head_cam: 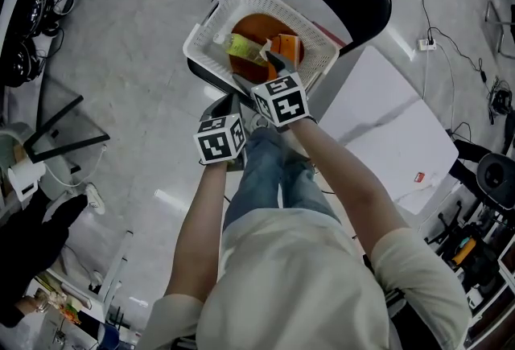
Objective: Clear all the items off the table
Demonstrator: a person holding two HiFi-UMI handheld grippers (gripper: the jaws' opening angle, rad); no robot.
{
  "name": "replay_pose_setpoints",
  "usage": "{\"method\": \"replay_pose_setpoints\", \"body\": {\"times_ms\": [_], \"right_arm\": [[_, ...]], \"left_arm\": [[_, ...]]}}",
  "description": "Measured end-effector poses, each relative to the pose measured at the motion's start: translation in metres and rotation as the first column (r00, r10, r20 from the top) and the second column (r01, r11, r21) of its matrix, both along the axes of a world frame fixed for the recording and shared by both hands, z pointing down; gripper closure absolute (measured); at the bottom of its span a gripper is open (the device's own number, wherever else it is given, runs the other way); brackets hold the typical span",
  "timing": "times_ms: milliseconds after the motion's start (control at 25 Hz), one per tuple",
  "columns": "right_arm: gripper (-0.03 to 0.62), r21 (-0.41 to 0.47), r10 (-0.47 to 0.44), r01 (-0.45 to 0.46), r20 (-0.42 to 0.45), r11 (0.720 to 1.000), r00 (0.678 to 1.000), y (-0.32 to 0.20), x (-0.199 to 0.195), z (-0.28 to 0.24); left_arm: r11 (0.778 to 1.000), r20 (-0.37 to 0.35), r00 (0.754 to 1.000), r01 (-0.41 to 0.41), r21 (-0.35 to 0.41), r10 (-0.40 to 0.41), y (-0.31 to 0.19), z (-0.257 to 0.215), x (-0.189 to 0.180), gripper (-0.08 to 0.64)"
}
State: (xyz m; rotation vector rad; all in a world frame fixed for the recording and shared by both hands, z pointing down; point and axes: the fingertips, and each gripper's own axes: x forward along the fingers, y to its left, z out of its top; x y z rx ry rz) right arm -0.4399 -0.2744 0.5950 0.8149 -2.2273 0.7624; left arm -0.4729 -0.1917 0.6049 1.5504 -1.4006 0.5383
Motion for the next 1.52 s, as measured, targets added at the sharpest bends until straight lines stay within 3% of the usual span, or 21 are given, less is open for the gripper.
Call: {"method": "replay_pose_setpoints", "body": {"times_ms": [720,840,880,920,960,1520], "right_arm": [[0.252,0.012,0.073,-0.073,-0.024,0.997,0.997,0.019,0.039,-0.014],[0.323,0.031,0.097,-0.096,-0.043,0.995,0.994,0.021,0.049,-0.020],[0.397,0.042,0.116,-0.113,-0.058,0.993,0.992,0.021,0.055,-0.022],[0.525,0.054,0.139,-0.135,-0.077,0.989,0.987,0.021,0.061,-0.023],[0.594,0.065,0.162,-0.157,-0.092,0.986,0.982,0.020,0.067,-0.025],[0.594,0.086,0.242,-0.233,-0.109,0.969,0.964,0.037,0.092,-0.042]], "left_arm": [[0.998,0.002,0.998,-0.058,0.027,0.058,0.002,-0.015,0.023,0.552],[0.997,-0.002,0.998,-0.065,0.037,0.065,0.003,-0.019,0.028,0.551],[0.997,-0.004,0.998,-0.066,0.039,0.066,0.003,-0.021,0.029,0.552],[0.997,-0.004,0.998,-0.067,0.040,0.067,0.004,-0.023,0.030,0.552],[0.997,-0.005,0.998,-0.068,0.042,0.069,0.005,-0.024,0.031,0.552],[0.990,0.008,0.993,-0.121,0.073,0.120,0.013,-0.042,0.042,0.552]]}}
